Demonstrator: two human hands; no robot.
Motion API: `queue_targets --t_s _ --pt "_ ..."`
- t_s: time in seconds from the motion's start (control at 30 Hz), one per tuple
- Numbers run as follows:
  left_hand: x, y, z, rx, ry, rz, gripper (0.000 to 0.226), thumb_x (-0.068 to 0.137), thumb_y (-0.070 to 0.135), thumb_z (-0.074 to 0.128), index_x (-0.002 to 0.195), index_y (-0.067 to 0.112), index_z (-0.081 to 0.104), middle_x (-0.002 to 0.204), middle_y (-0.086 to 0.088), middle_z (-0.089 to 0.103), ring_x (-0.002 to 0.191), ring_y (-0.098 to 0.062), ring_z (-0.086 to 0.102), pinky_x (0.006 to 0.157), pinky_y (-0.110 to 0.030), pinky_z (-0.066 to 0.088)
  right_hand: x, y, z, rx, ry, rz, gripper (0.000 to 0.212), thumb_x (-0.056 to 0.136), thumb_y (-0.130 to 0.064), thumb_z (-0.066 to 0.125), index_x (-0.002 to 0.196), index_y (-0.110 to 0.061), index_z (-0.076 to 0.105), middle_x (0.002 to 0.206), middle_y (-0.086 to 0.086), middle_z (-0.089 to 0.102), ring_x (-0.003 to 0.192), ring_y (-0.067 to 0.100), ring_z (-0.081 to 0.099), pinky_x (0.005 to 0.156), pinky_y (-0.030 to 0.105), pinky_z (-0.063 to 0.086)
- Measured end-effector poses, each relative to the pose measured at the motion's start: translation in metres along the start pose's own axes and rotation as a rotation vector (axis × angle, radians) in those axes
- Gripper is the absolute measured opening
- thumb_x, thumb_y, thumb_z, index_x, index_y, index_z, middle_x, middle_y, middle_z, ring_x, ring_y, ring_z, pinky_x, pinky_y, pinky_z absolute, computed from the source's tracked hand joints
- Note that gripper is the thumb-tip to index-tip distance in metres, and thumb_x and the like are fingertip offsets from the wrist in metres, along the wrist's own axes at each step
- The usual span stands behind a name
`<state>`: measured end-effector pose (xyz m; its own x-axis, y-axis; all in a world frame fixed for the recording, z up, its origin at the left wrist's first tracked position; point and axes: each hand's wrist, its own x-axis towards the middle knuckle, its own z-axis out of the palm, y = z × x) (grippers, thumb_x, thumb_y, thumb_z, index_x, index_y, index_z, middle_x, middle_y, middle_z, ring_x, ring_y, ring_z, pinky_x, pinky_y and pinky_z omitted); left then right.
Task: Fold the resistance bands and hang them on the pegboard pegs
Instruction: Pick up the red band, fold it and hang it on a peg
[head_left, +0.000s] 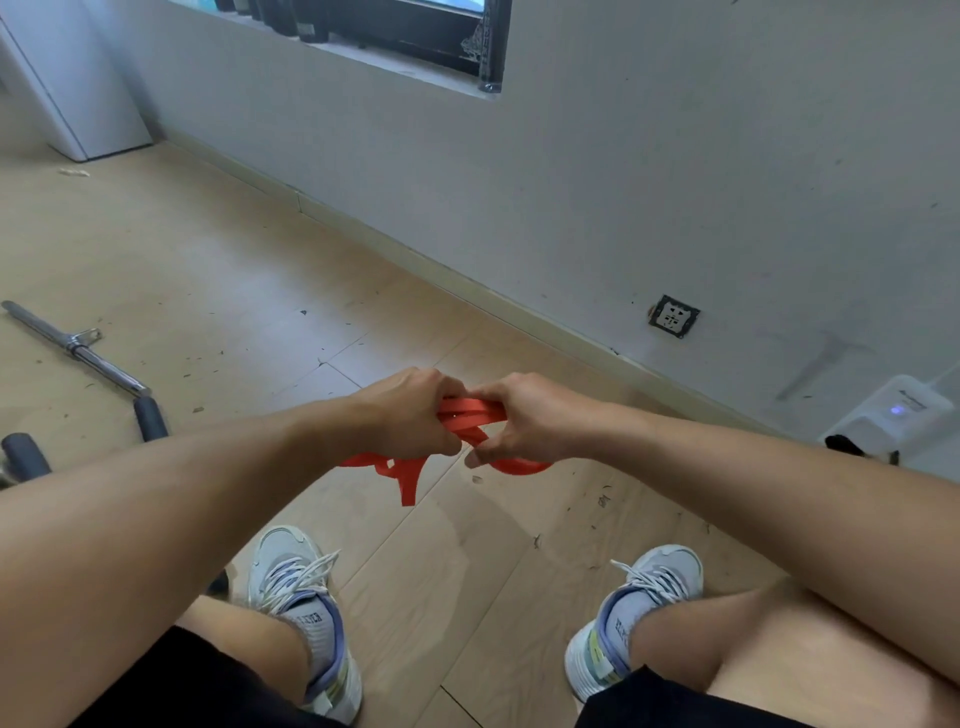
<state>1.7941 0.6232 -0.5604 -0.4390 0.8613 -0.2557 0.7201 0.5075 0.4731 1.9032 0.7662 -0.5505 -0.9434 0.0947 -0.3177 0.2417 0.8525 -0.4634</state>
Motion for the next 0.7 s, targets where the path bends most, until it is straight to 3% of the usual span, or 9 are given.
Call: queue_targets --t_s 0.1,0.2,0.4,0.57,0.7 --pt "-0.001 -0.005 -0.002 -0.027 0.010 -0.011 0.030 0.079 0.018 0.079 0.102 0.024 0.061 0.087 0.001 0.067 0.069 -0.015 0.066 0.061 -0.022 0.053 0.005 0.003 0.003 0.021 0.089 -0.018 0.036 0.084 -0.033 0.085 0.117 -0.025 0.076 0.094 -0.004 0.075 0.078 0.010 0.061 0.067 0.023 0.044" --pt "-0.001 -0.010 -0.002 -0.022 0.015 -0.021 0.046 0.076 0.021 0.085 0.113 0.023 0.059 0.095 0.003 0.068 0.078 -0.017 0.069 0.071 -0.027 0.058 0.009 0.004 0.004 0.000 0.073 0.008 0.019 0.089 -0.030 0.080 0.104 -0.018 0.077 0.081 -0.005 0.069 0.065 0.008 0.056 0.063 0.024 0.040" --pt "0.001 -0.006 -0.001 0.071 0.049 0.023 0.052 0.074 0.028 0.088 0.110 0.024 0.050 0.098 0.002 0.071 0.078 -0.018 0.067 0.070 -0.028 0.055 0.010 0.006 0.000 -0.028 -0.031 0.044 0.026 0.088 -0.032 0.076 0.109 -0.024 0.063 0.102 -0.001 0.068 0.089 0.018 0.067 0.084 0.037 0.056" --pt "0.001 -0.004 -0.005 0.216 0.054 -0.026 0.050 0.074 0.041 0.086 0.116 0.023 0.066 0.083 0.010 0.063 0.070 -0.011 0.060 0.060 -0.024 0.045 0.007 0.006 -0.006 0.021 -0.071 0.011 0.021 0.093 -0.024 0.072 0.112 -0.021 0.063 0.098 -0.001 0.074 0.086 0.015 0.073 0.085 0.034 0.057" --pt "0.003 -0.004 -0.007 0.215 0.043 -0.046 0.040 0.072 0.046 0.086 0.104 0.024 0.075 0.070 0.011 0.063 0.060 -0.008 0.060 0.057 -0.024 0.047 0.005 0.004 -0.006 -0.038 -0.097 -0.015 0.025 0.091 -0.040 0.078 0.104 -0.025 0.062 0.090 -0.002 0.071 0.075 0.015 0.070 0.072 0.030 0.053"
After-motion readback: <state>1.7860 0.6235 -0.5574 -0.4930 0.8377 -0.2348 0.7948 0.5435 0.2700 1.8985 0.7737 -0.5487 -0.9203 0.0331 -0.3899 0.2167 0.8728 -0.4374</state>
